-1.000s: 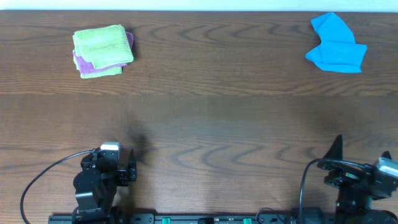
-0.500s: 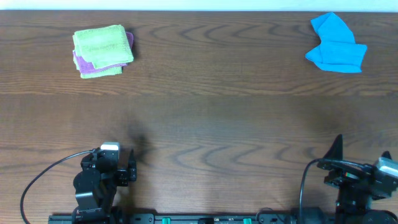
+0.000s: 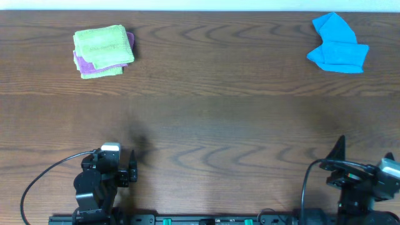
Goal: Fold the cloth
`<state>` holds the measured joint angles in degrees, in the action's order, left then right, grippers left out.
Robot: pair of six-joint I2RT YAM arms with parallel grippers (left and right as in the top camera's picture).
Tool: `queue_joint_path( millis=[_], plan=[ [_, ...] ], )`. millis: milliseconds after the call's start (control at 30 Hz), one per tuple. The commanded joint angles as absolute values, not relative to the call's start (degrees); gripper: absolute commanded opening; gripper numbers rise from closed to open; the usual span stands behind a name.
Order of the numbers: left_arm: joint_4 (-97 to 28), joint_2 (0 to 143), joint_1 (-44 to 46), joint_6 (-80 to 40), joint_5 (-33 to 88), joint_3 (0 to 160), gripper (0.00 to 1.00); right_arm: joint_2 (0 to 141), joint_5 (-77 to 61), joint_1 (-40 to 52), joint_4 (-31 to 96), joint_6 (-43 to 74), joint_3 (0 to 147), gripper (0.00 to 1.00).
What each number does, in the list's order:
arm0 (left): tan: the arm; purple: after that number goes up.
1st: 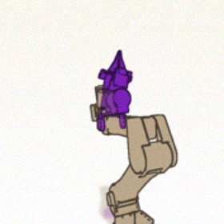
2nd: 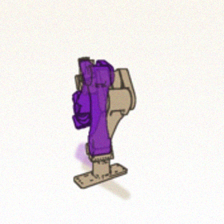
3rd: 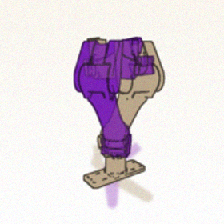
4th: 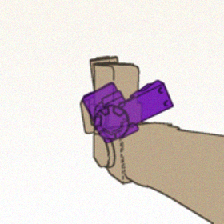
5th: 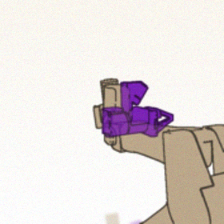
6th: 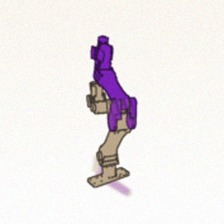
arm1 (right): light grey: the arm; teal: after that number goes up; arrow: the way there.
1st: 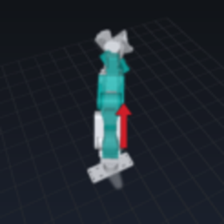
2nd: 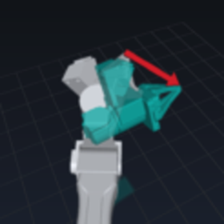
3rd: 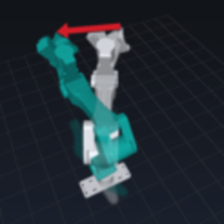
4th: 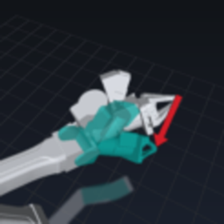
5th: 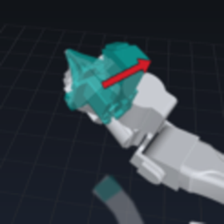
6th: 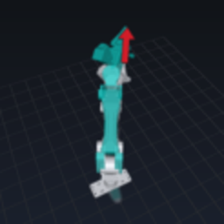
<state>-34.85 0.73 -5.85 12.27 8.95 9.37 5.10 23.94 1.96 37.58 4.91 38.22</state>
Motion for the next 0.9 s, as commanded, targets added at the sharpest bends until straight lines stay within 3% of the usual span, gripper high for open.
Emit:
queue_joint_path(
  millis=[0, 367, 867],
  plan=[
    [-34.9, 0.2, -5.9, 12.9, 8.6, 9.0, 0.95, 4.8, 24.0, 0.1, 40.2, 4.0, 38.4, 0.99],
    [-34.9, 0.2, -5.9, 12.9, 8.6, 9.0, 0.95, 4.8, 3.7, -0.4, 39.5, 4.2, 25.0, 0.99],
    [-34.9, 0.2, -5.9, 12.9, 8.6, 9.0, 0.95, 4.8, -0.3, -0.4, 39.3, 4.2, 13.2, 0.99]
  ],
)
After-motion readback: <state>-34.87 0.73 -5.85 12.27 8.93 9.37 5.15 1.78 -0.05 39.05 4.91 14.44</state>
